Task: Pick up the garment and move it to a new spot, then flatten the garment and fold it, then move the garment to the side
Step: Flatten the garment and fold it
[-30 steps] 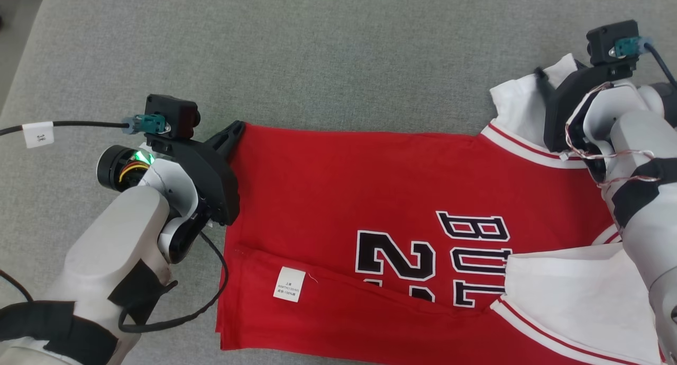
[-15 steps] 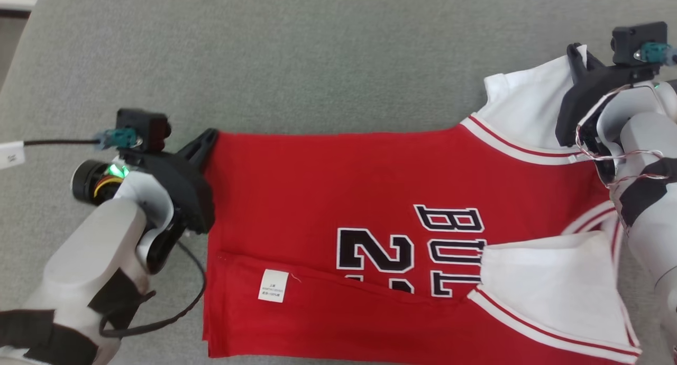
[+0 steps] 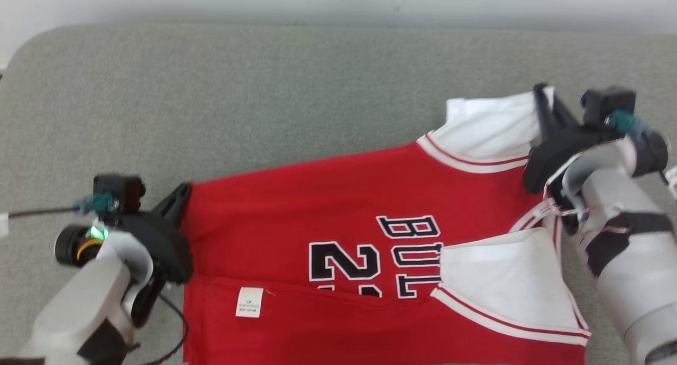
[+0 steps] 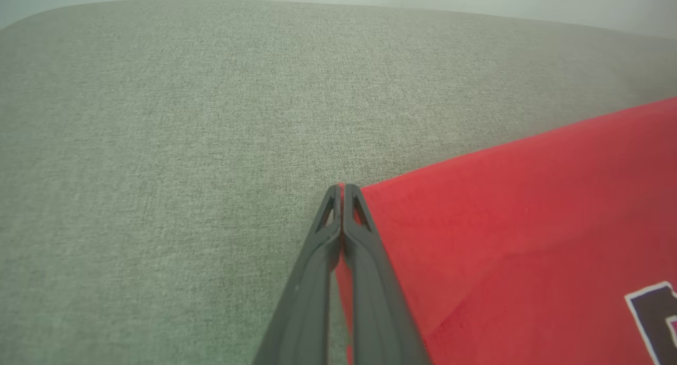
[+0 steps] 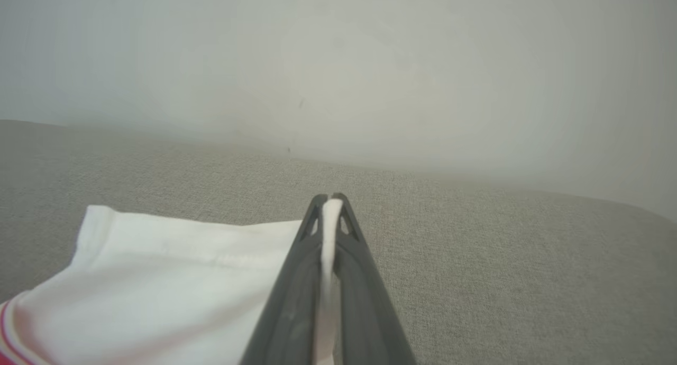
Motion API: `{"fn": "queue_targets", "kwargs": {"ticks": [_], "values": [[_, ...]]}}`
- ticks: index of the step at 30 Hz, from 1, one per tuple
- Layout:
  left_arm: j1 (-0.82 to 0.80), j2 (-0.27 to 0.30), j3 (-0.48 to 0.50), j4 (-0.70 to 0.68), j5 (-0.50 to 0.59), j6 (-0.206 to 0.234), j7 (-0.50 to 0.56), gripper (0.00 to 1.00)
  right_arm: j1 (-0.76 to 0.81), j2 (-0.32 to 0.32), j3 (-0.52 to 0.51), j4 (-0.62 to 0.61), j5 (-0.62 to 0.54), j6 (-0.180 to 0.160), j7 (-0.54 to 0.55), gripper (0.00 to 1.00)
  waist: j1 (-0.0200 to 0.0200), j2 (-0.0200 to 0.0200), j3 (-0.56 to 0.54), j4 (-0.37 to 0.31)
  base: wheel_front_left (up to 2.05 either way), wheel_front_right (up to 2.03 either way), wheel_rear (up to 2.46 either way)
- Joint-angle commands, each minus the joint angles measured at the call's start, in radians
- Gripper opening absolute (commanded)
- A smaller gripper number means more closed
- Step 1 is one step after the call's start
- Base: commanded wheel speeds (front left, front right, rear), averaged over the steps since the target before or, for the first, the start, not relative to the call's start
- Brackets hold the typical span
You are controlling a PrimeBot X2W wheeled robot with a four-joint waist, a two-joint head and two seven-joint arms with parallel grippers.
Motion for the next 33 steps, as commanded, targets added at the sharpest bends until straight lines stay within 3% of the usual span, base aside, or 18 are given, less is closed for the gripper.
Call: {"fn": "queue_targets", "kwargs": {"ticks": [1,12,21,33], "values": [[0.026,0.009,-0.002,0.008,-0.005,0.003,-0.014,0.0,0.034,0.009,0.005,-0.024,0.025,-0.003,-0.007,0.0,0.0001,0.0001,-0.045,-0.037,0.0,0.0,0.0],[0.224,0.009,0.031,0.03,-0.04,0.022,-0.138,0.0,0.347,0.016,0.016,-0.229,0.129,-0.003,-0.012,0.0,0.0001,0.0001,-0.14,-0.094,0.0,0.0,0.0],[0.375,-0.027,0.101,0.004,-0.059,0.052,-0.159,0.0,0.506,0.05,-0.021,-0.3,0.142,-0.003,-0.012,0.0,0.0001,0.0001,-0.193,-0.118,0.0,0.0,0.0],[0.552,-0.067,0.288,-0.104,0.066,0.085,-0.16,0.0,0.628,0.071,-0.102,-0.392,0.122,-0.003,-0.008,0.0,0.0001,0.0001,-0.243,-0.127,0.0,0.0,0.0]]}}
